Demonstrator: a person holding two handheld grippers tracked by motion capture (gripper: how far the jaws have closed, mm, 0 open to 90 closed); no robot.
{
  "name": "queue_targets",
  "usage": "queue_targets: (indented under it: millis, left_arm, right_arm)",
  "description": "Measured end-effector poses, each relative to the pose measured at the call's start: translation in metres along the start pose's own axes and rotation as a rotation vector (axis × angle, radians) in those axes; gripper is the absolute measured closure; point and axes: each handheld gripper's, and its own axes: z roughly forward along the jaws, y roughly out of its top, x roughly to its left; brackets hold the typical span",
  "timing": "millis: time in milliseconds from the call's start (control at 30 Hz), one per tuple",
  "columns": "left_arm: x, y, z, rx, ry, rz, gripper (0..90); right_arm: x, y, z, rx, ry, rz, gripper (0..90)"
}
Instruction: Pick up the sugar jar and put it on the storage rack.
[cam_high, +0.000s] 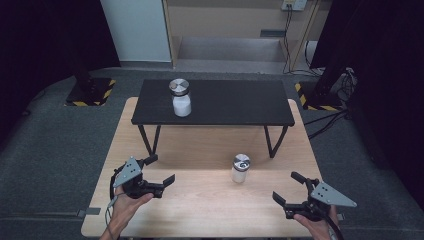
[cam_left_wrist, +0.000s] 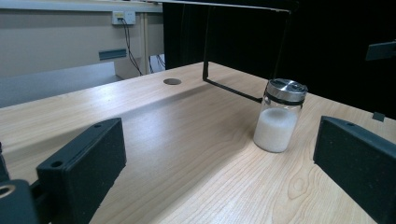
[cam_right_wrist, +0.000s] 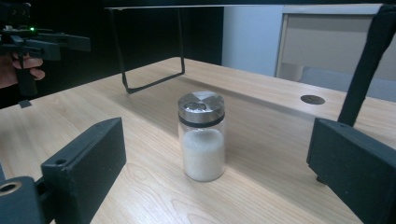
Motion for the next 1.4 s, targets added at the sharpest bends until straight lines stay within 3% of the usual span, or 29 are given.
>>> queue_targets:
  millis: [333, 667, 1400]
  left_arm:
    - [0.000, 0.000, 0.000, 0.001, -0.004, -0.001, 1.0]
    - [0.000, -0.001, 0.001, -0.001, -0.007, -0.002, 1.0]
    - [0.000, 0.000, 0.002, 0.007, -0.012, 0.009, 1.0]
  right_arm:
    - [-0.006, 0.033, 0.017, 0.046, 0.048, -0.043, 4.0]
    - [-0.008, 0.052, 0.041, 0.105, 0.073, -0.056, 4.0]
    - [-0.010, 0.058, 0.108, 0.203, 0.075, -0.059, 4.8]
